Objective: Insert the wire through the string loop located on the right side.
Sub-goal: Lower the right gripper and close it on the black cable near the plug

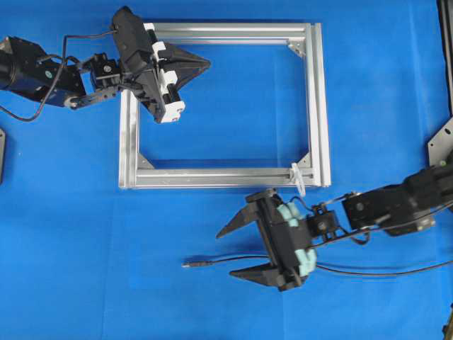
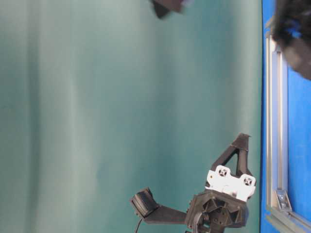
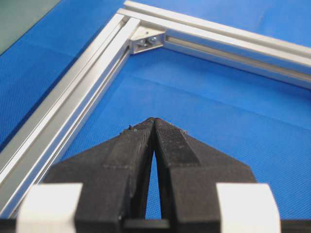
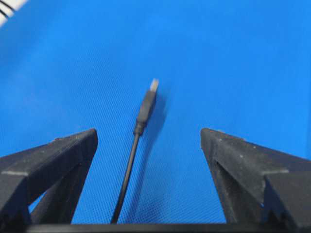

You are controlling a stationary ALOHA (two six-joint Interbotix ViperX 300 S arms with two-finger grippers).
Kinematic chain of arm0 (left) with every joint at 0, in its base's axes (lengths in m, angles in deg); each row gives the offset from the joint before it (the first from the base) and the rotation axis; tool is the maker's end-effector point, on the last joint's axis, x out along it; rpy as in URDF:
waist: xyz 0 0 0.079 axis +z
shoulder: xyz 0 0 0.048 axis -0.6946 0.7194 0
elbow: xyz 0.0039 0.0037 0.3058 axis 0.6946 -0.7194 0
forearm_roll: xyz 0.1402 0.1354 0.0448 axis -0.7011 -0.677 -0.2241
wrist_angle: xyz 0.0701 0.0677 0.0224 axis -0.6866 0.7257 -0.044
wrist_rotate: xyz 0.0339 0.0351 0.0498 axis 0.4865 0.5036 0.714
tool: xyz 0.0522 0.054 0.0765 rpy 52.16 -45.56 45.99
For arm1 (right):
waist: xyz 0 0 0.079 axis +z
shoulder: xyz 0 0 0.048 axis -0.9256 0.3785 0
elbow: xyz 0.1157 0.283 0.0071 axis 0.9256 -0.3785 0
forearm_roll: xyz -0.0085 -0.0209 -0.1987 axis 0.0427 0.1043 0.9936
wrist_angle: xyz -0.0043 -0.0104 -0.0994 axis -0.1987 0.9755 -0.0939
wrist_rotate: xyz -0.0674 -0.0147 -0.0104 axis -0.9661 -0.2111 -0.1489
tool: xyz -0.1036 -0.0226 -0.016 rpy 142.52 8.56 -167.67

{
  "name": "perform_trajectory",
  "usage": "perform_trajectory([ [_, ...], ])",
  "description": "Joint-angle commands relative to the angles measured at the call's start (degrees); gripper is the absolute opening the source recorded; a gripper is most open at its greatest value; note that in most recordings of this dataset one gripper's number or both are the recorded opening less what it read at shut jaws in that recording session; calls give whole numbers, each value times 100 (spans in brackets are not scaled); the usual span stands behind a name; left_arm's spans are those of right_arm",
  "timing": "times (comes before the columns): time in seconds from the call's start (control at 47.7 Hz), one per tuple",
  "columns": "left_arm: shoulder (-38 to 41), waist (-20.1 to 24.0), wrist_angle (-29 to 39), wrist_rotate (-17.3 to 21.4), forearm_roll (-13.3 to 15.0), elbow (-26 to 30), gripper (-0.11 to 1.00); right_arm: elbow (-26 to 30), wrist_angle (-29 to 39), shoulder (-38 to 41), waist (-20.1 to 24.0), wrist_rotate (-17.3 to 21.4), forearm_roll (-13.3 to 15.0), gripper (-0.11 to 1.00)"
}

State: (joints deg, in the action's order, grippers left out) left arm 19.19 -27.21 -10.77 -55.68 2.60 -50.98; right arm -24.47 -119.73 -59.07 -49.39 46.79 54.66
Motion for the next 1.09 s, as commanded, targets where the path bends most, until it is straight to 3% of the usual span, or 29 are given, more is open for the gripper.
perform_trajectory([
  [0.0, -202, 9, -35, 0, -26, 44, 0, 193, -62, 105, 62, 9, -158, 92],
  [0.189, -202, 18, -35, 0, -26, 35, 0, 316, -62, 360, 123, 9, -369, 92],
  [0.482, -202, 9, -35, 0, -26, 35, 0, 325, -62, 378, 132, 9, -439, 86],
  [0.566, -202, 9, -35, 0, -26, 35, 0, 325, -97, 378, 132, 0, -439, 74],
  [0.713, -202, 18, -35, 9, -26, 35, 0, 308, -97, 369, 132, -9, -439, 29],
  [0.817, -202, 18, -35, 9, -26, 35, 0, 290, -79, 369, 132, -9, -439, 5],
  [0.901, -202, 9, -35, 9, -26, 35, 0, 299, -79, 369, 132, 0, -431, -4],
  [1.069, -202, 9, -35, 9, -26, 35, 0, 299, -97, 369, 123, 0, -439, -4],
])
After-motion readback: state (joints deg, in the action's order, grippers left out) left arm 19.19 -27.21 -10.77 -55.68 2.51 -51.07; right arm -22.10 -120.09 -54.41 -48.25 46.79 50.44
